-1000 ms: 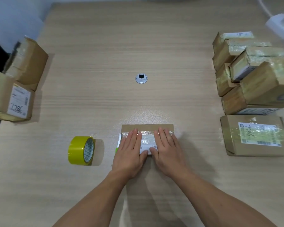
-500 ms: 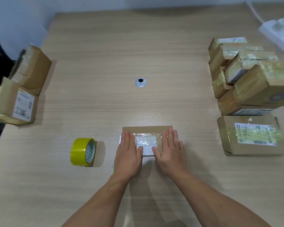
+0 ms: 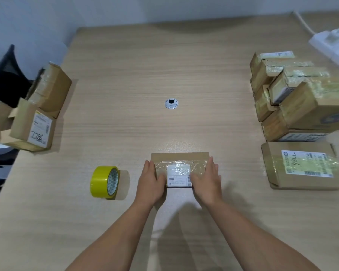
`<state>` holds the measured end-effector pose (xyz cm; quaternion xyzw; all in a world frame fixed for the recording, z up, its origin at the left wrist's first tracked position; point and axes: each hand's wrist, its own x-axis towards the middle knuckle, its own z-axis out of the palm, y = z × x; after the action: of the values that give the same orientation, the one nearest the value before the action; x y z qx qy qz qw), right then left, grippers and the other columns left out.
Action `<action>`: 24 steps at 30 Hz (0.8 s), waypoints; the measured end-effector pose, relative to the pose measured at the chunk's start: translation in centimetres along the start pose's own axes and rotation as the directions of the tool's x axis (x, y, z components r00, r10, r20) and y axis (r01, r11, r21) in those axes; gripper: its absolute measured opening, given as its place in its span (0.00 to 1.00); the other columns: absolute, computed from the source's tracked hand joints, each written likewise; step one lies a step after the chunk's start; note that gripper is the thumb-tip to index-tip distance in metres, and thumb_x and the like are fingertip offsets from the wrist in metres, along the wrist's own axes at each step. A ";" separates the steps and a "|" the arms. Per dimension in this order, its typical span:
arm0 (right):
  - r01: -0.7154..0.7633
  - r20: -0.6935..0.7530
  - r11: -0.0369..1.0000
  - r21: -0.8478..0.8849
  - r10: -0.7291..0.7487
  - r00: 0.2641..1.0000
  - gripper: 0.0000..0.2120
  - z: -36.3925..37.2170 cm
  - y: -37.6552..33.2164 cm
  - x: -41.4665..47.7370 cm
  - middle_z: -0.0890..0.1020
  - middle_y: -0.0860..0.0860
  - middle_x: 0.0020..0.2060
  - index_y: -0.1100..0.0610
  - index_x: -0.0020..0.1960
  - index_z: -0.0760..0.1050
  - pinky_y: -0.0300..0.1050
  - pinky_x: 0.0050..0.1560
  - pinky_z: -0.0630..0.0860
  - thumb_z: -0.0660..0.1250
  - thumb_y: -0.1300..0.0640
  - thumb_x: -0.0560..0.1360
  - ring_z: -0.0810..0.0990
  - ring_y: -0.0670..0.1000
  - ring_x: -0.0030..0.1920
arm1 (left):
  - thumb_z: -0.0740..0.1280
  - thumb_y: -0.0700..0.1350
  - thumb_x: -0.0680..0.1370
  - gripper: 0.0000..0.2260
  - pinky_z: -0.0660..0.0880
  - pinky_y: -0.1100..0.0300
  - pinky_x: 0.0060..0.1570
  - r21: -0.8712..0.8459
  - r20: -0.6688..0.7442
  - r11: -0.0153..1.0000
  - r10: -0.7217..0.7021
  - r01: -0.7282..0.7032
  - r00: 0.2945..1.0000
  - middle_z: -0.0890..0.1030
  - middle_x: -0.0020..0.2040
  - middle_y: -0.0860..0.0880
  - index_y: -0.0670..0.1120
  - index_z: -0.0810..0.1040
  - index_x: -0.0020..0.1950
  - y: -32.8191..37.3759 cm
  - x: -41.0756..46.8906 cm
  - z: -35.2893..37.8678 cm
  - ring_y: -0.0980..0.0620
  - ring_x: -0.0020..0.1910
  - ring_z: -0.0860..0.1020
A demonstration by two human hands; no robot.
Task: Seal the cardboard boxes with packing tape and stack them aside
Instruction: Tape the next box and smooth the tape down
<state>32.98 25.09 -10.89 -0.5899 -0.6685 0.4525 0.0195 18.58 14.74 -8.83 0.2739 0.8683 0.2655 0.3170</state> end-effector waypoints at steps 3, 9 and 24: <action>-0.088 -0.056 0.952 0.292 0.109 0.992 0.33 -1.1 -0.7 0.1 0.73 0.47 0.69 0.49 0.81 0.55 0.44 0.58 0.71 0.63 0.53 0.79 0.75 0.53 0.64 | 0.61 0.49 0.76 0.10 0.76 0.52 0.50 -0.190 -0.025 0.977 -0.106 0.100 0.994 0.80 0.57 0.51 0.51 0.73 0.57 0.7 0.0 -0.6 0.50 0.54 0.78; -0.097 -0.140 0.924 0.370 0.159 0.977 0.23 -3.1 -1.7 0.5 0.81 0.51 0.54 0.45 0.66 0.75 0.47 0.59 0.73 0.57 0.43 0.74 0.75 0.54 0.62 | 0.64 0.44 0.81 0.26 0.70 0.52 0.68 -0.514 -0.030 0.833 -0.256 0.205 0.966 0.73 0.69 0.54 0.51 0.64 0.79 2.2 -0.4 -1.3 0.52 0.66 0.74; -0.093 -0.068 0.839 0.537 0.153 0.986 0.10 -4.5 -3.0 -0.6 0.82 0.49 0.47 0.54 0.48 0.78 0.42 0.39 0.70 0.58 0.55 0.79 0.77 0.48 0.42 | 0.63 0.47 0.77 0.16 0.75 0.48 0.65 -0.504 0.059 0.850 -0.148 0.157 0.987 0.84 0.54 0.62 0.66 0.80 0.59 2.8 -0.9 -3.3 0.55 0.57 0.80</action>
<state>33.35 27.53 -6.06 -0.6266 -0.4759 0.5874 0.1891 17.74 15.16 -4.49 0.1137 0.7841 0.4557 0.4056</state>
